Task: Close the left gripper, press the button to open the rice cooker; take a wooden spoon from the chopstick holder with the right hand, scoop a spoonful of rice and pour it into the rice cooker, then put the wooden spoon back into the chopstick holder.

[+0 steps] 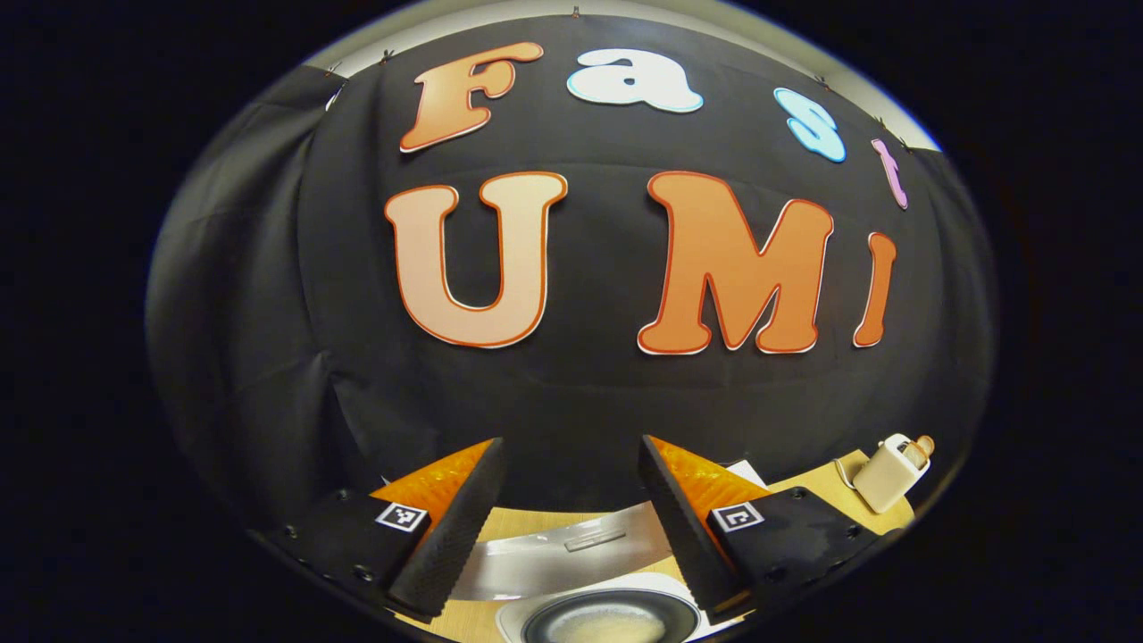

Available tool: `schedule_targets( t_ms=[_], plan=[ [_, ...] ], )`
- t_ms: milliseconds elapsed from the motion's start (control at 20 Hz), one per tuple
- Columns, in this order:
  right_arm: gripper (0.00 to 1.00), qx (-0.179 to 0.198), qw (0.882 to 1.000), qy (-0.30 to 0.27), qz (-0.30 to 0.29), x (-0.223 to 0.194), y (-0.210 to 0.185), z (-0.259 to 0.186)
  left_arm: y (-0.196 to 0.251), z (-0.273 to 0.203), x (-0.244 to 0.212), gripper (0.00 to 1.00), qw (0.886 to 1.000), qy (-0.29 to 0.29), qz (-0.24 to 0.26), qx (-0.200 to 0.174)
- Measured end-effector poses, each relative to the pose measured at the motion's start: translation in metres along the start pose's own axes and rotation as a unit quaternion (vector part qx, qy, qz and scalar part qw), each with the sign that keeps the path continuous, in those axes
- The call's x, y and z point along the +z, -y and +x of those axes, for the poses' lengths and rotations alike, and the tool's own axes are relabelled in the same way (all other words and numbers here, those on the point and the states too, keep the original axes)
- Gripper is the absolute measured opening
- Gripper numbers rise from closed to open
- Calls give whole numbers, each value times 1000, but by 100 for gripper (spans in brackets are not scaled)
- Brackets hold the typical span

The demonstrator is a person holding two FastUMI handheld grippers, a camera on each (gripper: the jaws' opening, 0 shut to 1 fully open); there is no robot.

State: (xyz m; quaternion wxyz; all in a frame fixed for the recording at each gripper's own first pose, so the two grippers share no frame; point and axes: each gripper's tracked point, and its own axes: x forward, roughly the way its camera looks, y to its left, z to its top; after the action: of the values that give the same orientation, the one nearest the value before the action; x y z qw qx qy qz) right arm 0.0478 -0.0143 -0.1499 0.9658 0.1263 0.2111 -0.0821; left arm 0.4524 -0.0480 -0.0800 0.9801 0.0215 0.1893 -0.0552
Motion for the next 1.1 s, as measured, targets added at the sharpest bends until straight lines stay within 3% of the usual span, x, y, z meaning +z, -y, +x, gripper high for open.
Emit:
schedule_targets(
  t_ms=[100,500,750,1000,1100],
  plan=[
    [95,-1,1000,11,-11,10,2,-5,-1,-5,1,100,1000,-1,-24,-9],
    [95,17,999,25,-43,21,-5,-10,29,-66,-37,99,997,-44,-32,-53],
    [95,50,998,5,-49,5,-17,-9,54,-113,-104,99,992,-95,-28,-82],
    [95,75,995,-32,-50,-23,-17,-11,75,-137,-185,99,991,-111,-35,-67],
    [95,77,995,-44,-50,-33,-12,-11,78,-135,-213,100,992,-115,-3,-53]
  ],
)
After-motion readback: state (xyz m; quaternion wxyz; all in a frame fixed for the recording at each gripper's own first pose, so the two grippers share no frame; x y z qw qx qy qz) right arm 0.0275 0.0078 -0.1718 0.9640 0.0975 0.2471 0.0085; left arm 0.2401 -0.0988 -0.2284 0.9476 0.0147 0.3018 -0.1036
